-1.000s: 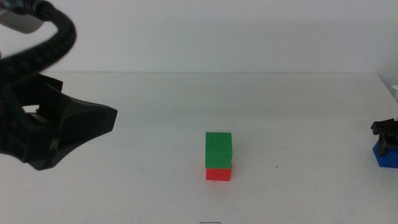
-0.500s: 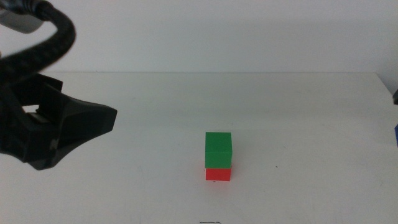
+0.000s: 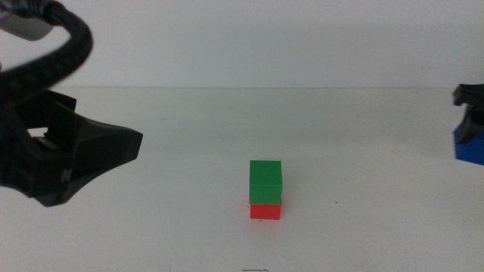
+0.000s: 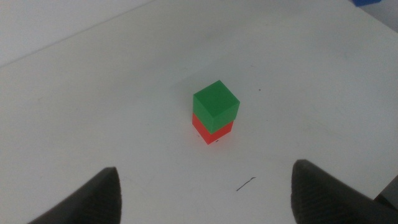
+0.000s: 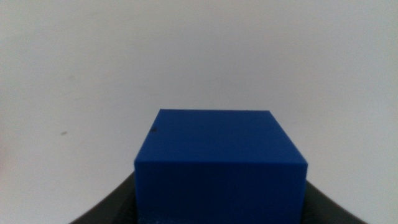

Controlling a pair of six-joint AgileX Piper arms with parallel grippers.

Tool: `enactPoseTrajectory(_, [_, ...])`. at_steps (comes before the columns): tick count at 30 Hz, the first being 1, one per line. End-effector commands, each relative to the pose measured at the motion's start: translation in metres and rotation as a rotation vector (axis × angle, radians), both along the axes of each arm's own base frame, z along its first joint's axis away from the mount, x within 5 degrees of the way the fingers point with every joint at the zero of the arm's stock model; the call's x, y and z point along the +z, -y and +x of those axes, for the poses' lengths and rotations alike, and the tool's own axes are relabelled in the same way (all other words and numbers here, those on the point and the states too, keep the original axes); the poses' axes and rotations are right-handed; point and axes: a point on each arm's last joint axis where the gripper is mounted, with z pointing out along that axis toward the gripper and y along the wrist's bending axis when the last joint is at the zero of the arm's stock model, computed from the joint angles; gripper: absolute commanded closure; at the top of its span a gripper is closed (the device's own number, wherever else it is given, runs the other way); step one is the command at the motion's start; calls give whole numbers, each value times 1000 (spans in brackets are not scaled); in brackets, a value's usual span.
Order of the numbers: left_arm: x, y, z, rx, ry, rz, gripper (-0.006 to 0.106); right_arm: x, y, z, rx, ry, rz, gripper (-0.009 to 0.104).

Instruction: Stack red cubes first, then green, then blue cubes in a specific spot.

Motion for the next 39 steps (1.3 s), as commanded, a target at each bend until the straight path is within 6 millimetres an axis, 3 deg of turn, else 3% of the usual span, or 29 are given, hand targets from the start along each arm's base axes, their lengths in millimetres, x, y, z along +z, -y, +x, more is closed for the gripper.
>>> enactPoseTrajectory(1, [14,0,-1,5,71,-73,7,17,-13,-12,8,0,-1,96])
enactPoseTrajectory(9, [14,0,-1,5,71,-73,7,19,-62,-13,83,9,-1,96])
enactPoseTrajectory(25, [14,0,-1,5,71,-73,7,46,-152,2,194,110,73,96])
enactPoseTrajectory(39, [14,0,-1,5,71,-73,7,31,-232,7,250,123,53,96])
